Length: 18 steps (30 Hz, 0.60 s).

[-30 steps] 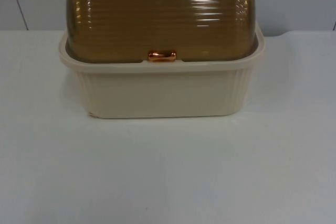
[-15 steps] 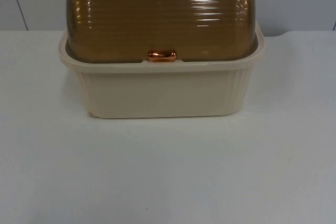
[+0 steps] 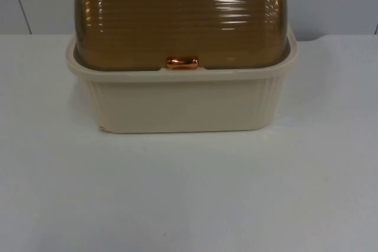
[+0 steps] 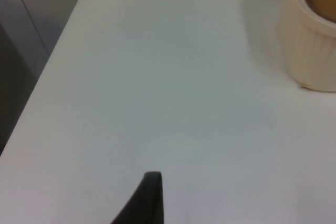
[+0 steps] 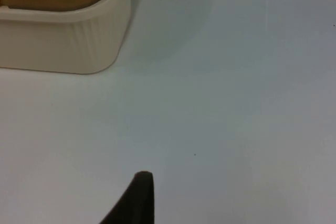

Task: Open the box lid with the left hand, place the block into the box with the right hand, then close the box lid with the left hand.

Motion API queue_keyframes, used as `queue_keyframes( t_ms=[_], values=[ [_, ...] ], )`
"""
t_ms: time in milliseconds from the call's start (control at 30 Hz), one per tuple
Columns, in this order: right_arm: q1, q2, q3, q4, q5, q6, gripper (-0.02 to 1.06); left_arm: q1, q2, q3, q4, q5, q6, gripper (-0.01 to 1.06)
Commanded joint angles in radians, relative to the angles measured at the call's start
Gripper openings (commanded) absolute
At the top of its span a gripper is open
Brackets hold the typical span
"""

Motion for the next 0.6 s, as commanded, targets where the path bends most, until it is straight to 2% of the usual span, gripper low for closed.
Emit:
queue_keyframes(
  t_ms=[0,100,567],
  values=[
    [-0.032,-0.003,0.001,-0.011,-0.006,-0.001,1.04,-0.004,-0.003,0.005,-0.007,-0.001,0.000,1.05],
    [-0.106,-0.003,0.001,-0.011,-0.006,-0.001,1.04,-0.004,-0.003,0.005,-0.007,-0.001,0.000,1.05],
    [-0.112,-0.003,0.001,-0.008,-0.006,0.002,1.04,-0.004,-0.003,0.005,-0.007,-0.001,0.000,1.05]
  ],
)
